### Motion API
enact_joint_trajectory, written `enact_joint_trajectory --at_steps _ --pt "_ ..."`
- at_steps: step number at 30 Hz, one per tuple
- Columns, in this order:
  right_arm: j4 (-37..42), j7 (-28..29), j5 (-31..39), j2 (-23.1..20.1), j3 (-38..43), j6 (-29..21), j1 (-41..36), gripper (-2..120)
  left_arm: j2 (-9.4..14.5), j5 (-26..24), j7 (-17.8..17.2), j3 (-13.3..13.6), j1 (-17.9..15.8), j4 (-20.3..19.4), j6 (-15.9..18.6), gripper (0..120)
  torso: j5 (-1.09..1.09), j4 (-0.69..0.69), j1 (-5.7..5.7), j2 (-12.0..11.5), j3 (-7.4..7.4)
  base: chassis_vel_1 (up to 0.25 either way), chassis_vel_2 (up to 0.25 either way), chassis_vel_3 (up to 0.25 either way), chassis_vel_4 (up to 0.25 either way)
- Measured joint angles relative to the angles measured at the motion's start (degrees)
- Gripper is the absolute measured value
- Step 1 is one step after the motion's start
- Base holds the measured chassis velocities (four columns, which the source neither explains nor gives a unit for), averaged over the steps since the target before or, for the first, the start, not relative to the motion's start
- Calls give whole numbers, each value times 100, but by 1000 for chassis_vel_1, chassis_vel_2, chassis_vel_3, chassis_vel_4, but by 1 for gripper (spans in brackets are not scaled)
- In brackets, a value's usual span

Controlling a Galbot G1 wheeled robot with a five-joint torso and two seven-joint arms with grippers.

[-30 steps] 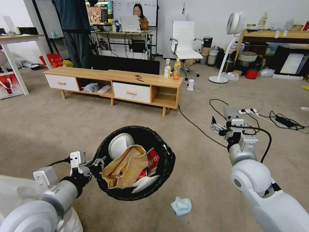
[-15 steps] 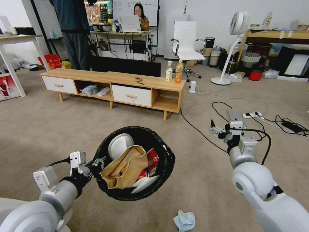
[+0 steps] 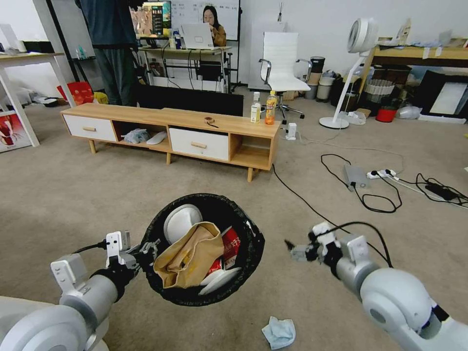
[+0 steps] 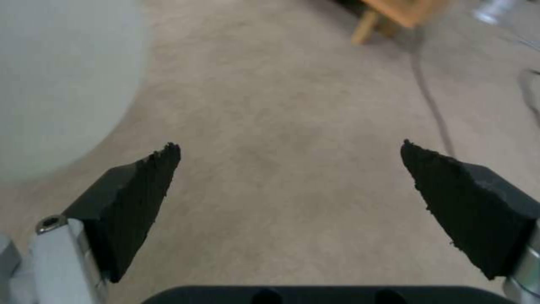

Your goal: Pick up the trash bin and place the garbage on the floor into it.

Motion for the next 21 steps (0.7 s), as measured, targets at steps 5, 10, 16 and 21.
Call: enact_joint_trajectory --at_steps 5,10,16,21 --pt "-449 -1303 -862 -216 25 973 -378 100 -14 0 19 -6 26 -9 0 2 0 1 0 0 0 0 0 0 0" --pt "-1471 -3554 -2388 -233 242 2876 -522 100 -23 1 45 -69 75 -24 0 2 1 1 0 0 1 0 0 0 0" --pt "-1971 -4137 -2934 -49 219 3362 -539 100 -43 6 79 -109 101 -26 -2 2 0 1 0 0 1 0 0 0 0" --pt "-2219 -4181 -3164 112 132 3513 -499 100 -63 23 82 -97 101 -17 -5 2 0 2 0 0 1 0 0 0 0"
